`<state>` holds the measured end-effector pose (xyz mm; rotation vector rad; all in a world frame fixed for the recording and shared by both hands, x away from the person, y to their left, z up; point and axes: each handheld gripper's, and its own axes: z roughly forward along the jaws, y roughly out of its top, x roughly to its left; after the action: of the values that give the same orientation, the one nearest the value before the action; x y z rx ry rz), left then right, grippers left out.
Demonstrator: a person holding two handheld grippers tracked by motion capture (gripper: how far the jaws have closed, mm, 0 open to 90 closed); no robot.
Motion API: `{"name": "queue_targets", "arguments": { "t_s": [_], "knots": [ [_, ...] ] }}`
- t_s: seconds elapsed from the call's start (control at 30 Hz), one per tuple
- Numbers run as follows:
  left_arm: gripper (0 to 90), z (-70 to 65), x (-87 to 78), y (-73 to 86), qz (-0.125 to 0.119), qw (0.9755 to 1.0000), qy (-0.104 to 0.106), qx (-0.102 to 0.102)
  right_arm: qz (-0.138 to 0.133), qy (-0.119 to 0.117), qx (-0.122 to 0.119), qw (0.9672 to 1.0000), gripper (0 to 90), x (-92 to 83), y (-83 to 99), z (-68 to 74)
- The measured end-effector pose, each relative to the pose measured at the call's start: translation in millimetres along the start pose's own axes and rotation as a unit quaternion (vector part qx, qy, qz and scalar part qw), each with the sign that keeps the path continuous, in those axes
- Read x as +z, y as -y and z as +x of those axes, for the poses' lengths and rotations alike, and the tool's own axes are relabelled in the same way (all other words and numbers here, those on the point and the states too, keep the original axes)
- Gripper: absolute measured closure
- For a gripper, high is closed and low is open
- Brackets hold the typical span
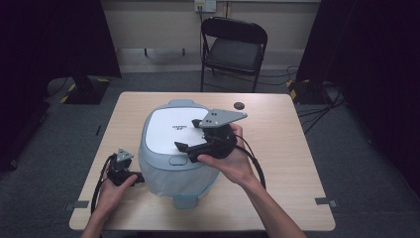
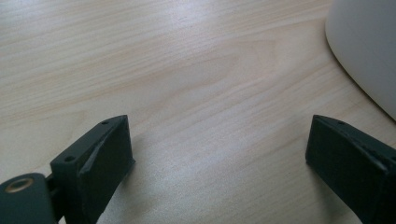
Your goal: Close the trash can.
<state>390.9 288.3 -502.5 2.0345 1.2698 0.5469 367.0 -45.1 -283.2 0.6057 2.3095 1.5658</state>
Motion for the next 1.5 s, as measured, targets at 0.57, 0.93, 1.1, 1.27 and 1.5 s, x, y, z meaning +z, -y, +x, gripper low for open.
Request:
{"name": "queue_targets", "arguments": {
  "t_s": [0.57,0.93,1.1,1.27,1.5],
  "knots": [
    [6.7,0.0,0.0,0.0,0.000,1.0000,0.000,0.000,-0.019,0.058,0.048,0.9970,19.2,-31.3,8.4,-42.3],
    [6.7,-0.1,0.0,0.0,0.000,1.0000,0.000,0.000,-0.017,0.115,0.081,0.9899,18.4,-58.4,29.3,-70.5],
    [6.7,-0.1,0.0,0.0,0.000,1.0000,0.000,0.000,-0.005,0.141,0.096,0.9853,18.4,-66.6,46.3,-80.4],
    [6.7,-0.1,0.0,0.1,0.000,1.0000,0.000,0.000,0.002,0.156,0.126,0.9797,18.5,-69.3,72.7,-90.1],
    [6.7,-0.1,0.0,0.0,0.000,1.0000,0.000,-0.001,0.027,0.193,0.157,0.9683,20.2,-74.7,111.3,-102.7]
  ]
}}
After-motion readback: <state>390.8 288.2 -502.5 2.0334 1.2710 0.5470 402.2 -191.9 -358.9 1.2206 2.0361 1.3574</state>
